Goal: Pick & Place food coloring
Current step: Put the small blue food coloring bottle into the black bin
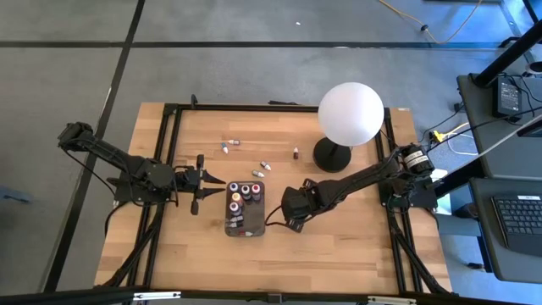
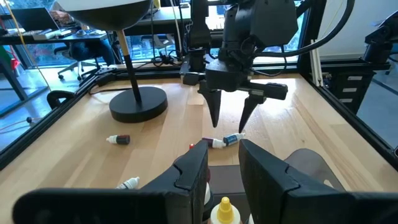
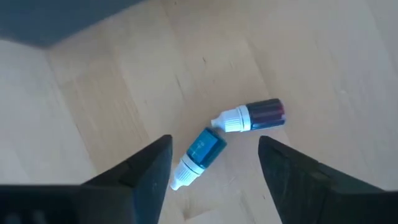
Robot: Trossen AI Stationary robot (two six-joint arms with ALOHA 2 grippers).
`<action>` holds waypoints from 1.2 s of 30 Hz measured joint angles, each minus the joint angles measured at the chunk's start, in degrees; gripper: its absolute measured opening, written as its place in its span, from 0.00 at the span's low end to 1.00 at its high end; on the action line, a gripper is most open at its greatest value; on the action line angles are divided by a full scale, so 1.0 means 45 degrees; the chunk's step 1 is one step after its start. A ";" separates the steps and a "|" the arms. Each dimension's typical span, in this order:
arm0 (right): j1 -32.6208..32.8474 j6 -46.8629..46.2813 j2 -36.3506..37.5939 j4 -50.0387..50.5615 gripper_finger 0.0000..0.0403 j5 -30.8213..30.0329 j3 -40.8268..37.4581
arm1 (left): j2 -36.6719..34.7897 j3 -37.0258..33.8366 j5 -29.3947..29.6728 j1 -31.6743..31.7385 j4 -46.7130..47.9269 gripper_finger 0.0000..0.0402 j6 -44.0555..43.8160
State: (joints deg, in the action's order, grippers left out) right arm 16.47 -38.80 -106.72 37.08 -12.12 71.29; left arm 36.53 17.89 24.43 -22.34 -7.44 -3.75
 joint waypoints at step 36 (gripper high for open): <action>-0.0019 -0.0622 -0.0005 -0.3202 0.24 0.0637 -0.2370 | -0.0004 0.0000 0.0033 -0.0002 0.0000 0.22 0.0000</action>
State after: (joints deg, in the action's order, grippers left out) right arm 16.38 -41.60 -106.74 22.67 -9.25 60.62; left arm 36.51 17.89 24.58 -22.35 -7.44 -3.75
